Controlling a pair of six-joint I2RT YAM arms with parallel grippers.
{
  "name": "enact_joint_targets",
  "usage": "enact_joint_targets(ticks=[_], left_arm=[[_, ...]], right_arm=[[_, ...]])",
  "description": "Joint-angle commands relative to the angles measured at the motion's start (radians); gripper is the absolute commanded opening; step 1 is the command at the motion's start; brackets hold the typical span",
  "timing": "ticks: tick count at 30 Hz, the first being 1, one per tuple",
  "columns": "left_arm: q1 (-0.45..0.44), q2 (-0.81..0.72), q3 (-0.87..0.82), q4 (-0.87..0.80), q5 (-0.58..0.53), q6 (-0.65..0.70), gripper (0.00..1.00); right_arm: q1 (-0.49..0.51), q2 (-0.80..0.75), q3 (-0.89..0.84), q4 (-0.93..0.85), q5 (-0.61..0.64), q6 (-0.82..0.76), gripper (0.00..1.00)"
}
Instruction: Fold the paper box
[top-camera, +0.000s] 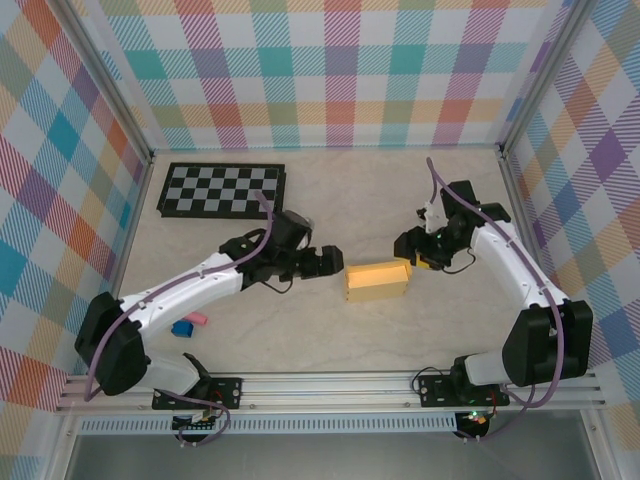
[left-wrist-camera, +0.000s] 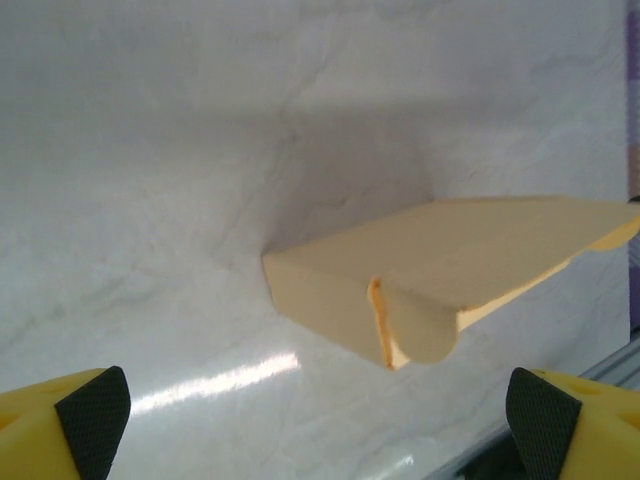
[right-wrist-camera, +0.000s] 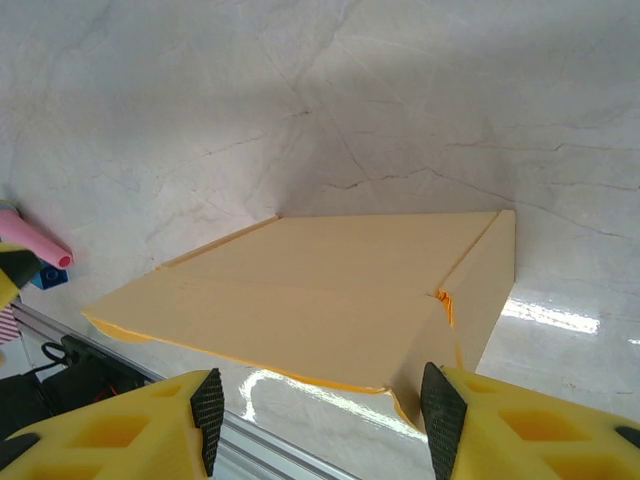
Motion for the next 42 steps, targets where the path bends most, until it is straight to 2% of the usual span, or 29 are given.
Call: enact_joint_targets(ticks=[1,6,11,19,26,38,42], left_arm=[[-0.038,0.008,0.048,-0.088,0.051,-0.072,0.97],[-0.043,0.060,0.095,-0.160,0.034,-0.075,0.95],[-0.042,0.071,0.072,-0.091,0.023,-0.168,0.95],[-0.043,0.095,0.015,0.072,-0.016,-0.396,0.97],[-0.049,0.177,0.070,0.097,-0.014,-0.428,0.94],[-0.051,0.215,0.059,0.112,-0.030,-0.417,0.70],[-0.050,0.203,0.034,0.130,-0.039,-0.416,0.67]], right_arm=[[0.011,-0.023,-0.007,-0.007,-0.013,0.012,0.57],[0.011,-0.024,0.002,-0.011,-0.010,0.011,0.58],[0.011,-0.014,-0.024,0.009,-0.014,0.022,0.57],[0.013,-0.028,-0.084,0.072,-0.033,0.083,0.54],[0.014,-0.044,-0.109,0.097,-0.029,0.108,0.52],[0.014,-0.046,-0.130,0.117,-0.012,0.106,0.46],[0.013,-0.051,-0.139,0.117,-0.006,0.101,0.44]])
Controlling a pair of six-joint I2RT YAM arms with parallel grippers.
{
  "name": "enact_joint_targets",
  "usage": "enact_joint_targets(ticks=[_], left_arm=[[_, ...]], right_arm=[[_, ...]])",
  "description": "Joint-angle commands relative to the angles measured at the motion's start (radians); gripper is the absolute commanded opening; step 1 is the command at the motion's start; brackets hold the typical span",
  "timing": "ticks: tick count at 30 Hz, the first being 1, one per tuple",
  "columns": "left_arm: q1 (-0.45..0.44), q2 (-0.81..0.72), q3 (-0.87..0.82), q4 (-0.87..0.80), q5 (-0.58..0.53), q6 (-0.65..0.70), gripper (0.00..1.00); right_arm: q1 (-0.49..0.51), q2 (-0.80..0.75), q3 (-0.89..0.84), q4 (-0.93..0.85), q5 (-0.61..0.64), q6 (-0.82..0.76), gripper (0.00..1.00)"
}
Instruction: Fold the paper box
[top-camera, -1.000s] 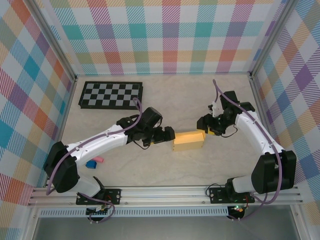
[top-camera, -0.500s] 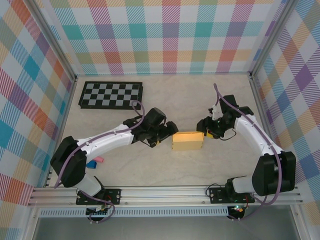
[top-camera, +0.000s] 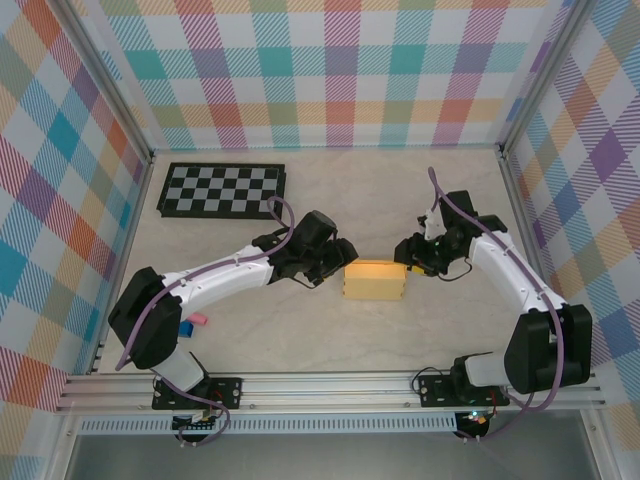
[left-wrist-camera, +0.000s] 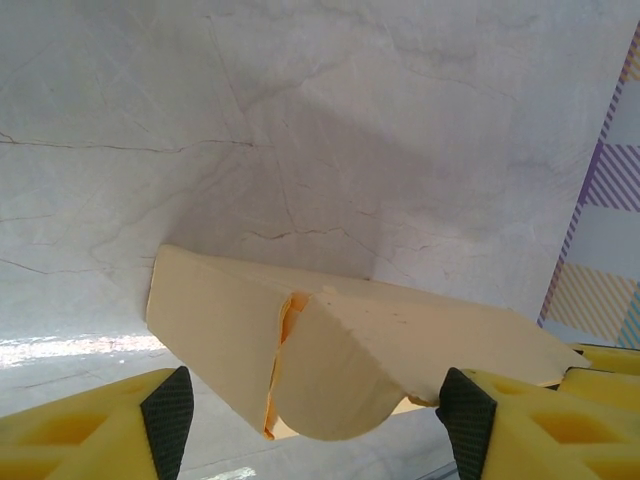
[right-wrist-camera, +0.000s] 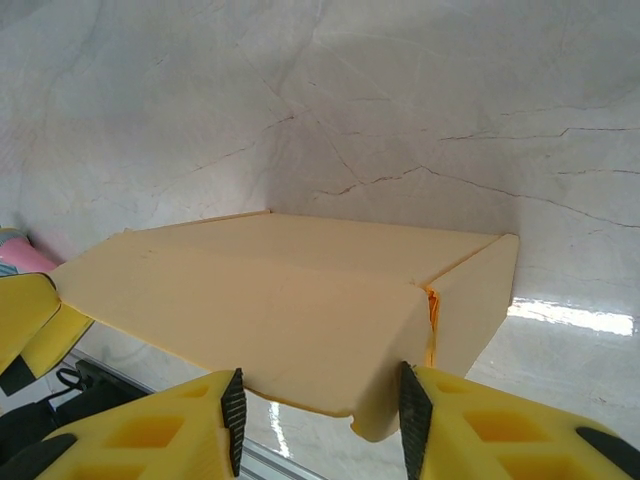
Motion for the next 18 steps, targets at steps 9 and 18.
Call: enact_joint_targets(ticks=[9,18], left_arm=[[-0.009,0.016,-0.066,-0.045,-0.056,0.062,0.61],[-0.008,-0.016,-0.131,-0.015,-0.084,0.091,0.61]], right_arm=[[0.005,-0.050,-0.078,0.015,0.021,-0.030,0.43],[0.005,-0.130,-0.177,0.105,0.027,-0.017,0.43]])
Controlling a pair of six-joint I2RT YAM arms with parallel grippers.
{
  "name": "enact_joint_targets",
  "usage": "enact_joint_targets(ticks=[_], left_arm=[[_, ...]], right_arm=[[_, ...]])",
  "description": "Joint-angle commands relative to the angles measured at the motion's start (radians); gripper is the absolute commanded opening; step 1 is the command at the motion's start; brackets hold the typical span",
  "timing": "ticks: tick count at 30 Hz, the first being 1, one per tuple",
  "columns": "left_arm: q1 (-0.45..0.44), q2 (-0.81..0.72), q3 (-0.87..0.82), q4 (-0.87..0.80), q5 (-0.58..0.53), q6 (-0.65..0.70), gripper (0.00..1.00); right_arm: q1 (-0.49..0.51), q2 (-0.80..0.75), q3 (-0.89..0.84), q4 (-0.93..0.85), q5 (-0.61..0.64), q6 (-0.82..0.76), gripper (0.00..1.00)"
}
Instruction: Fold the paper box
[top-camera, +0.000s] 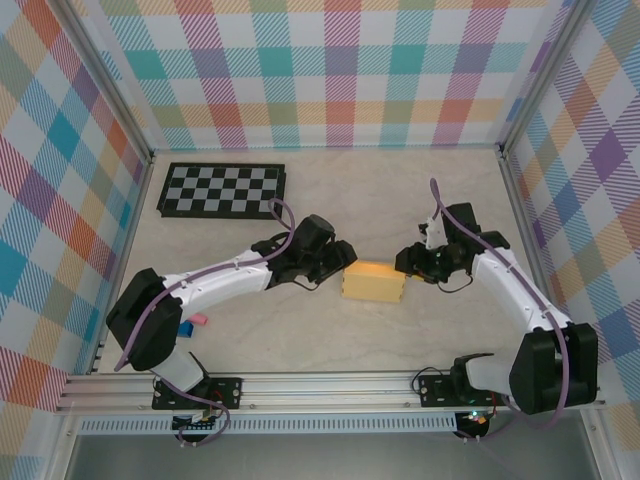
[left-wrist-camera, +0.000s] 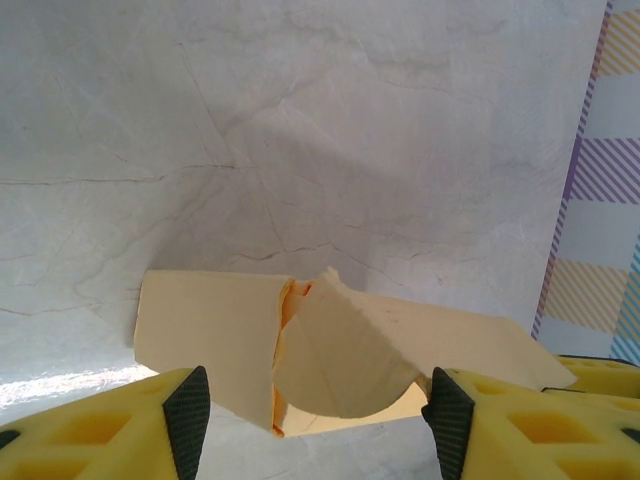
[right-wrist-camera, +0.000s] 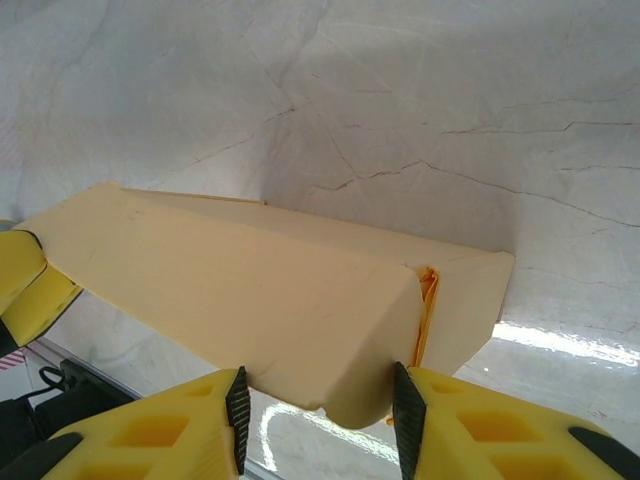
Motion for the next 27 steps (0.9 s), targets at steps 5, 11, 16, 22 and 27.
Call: enact_joint_targets(ticks=[5,11,16,22,27], left_arm=[[-0.005,-0.023,-0.111,-0.086,-0.068,0.018,0.62],[-0.004,-0.024,-0.129,-0.067,-0.063,0.011,0.65],[0.003,-0.037,-0.142,-0.033,-0.061,0.014,0.72],[0.040,-0.096,-0.138,-0.020,-0.055,0.065,0.83],[0.096,-0.161,-0.079,-0.043,-0.022,0.133,0.90]], right_arm=[[0.004,-0.077,-0.095,0.060,0.033,0.022,0.43],[0.003,-0.132,-0.138,0.073,0.071,0.059,0.44],[0.003,-0.181,-0.177,0.091,0.096,0.078,0.44],[0.003,-0.182,-0.185,0.099,0.096,0.083,0.44],[0.003,-0.180,-0.154,0.084,0.090,0.085,0.47]])
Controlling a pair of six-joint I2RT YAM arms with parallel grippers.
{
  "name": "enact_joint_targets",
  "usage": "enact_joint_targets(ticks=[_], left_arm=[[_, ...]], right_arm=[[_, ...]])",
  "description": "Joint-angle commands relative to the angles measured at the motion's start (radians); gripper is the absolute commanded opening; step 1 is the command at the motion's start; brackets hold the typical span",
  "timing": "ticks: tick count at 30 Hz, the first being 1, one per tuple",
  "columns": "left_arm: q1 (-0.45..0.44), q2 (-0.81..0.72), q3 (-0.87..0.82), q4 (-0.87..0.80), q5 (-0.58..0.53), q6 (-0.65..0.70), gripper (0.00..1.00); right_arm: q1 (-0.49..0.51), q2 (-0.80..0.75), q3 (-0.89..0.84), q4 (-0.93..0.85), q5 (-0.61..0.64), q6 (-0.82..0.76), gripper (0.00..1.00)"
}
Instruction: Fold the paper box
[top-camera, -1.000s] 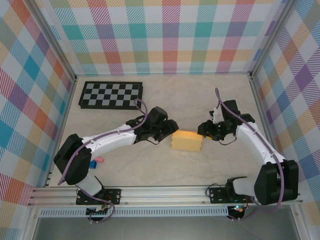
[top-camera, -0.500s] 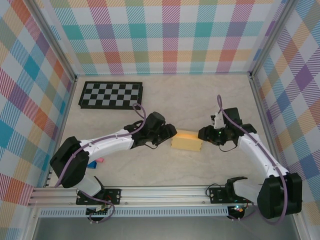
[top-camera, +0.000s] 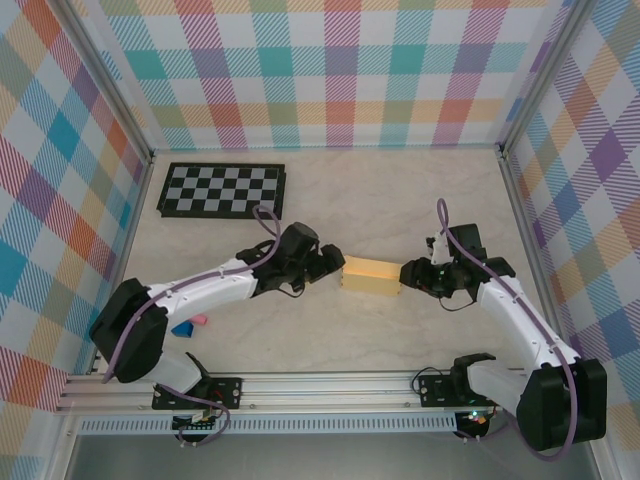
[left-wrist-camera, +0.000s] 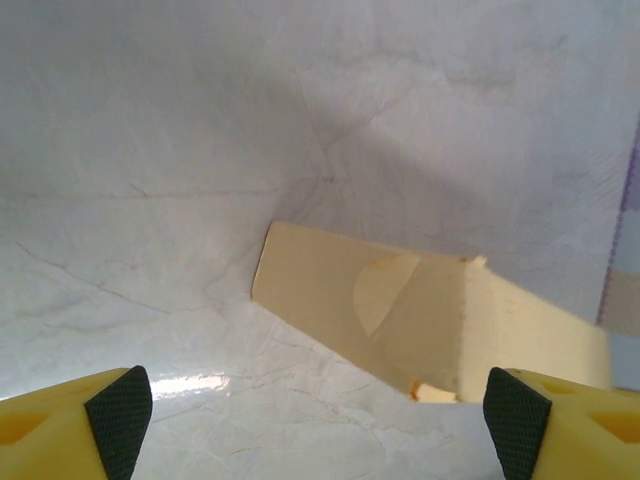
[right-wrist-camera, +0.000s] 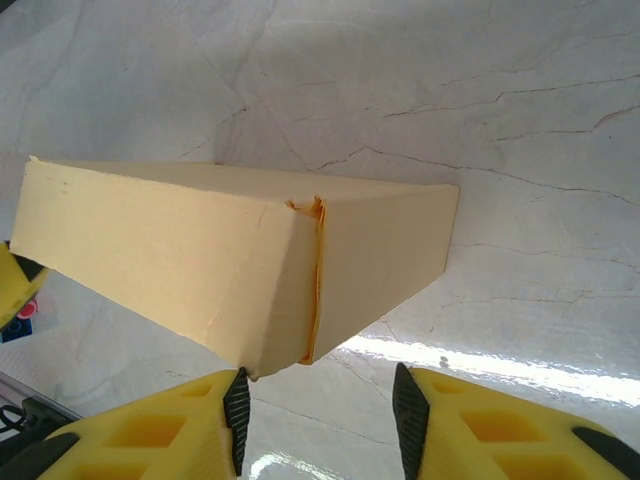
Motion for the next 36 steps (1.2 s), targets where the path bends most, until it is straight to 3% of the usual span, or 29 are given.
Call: enact_joint_targets(ticks=[1,10,17,23,29,32,36], left_arm=[[0.045,-0.057,0.066,-0.043,0.019,0.078,0.91],[0.059,0.025,0.230,-0.198,0.094,0.250,0.91],[0.059,0.141,0.313,-0.284,0.180,0.305,0.90],[0.061,0.172,0.323,-0.293,0.189,0.309,0.90],[0.101,0.175,0.324,-0.277,0.206,0.293,0.90],[0.145,0.157,0.305,-0.284,0.211,0.298,0.91],[0.186,0.148,0.283,-0.286,0.233,0.314,0.91]], right_arm=[[0.003,-0.009,0.031,-0.016,0.017,0.019,0.50],[0.000,-0.006,0.194,-0.136,0.070,0.013,0.67],[-0.002,0.091,0.241,-0.160,-0.042,0.014,0.74],[-0.011,0.154,0.231,-0.144,-0.081,-0.106,0.80],[-0.008,0.015,0.143,-0.020,-0.106,-0.436,0.79],[0.035,-0.090,0.117,0.009,-0.031,-0.746,0.80],[0.078,-0.081,0.154,-0.057,-0.101,-1.174,0.85]])
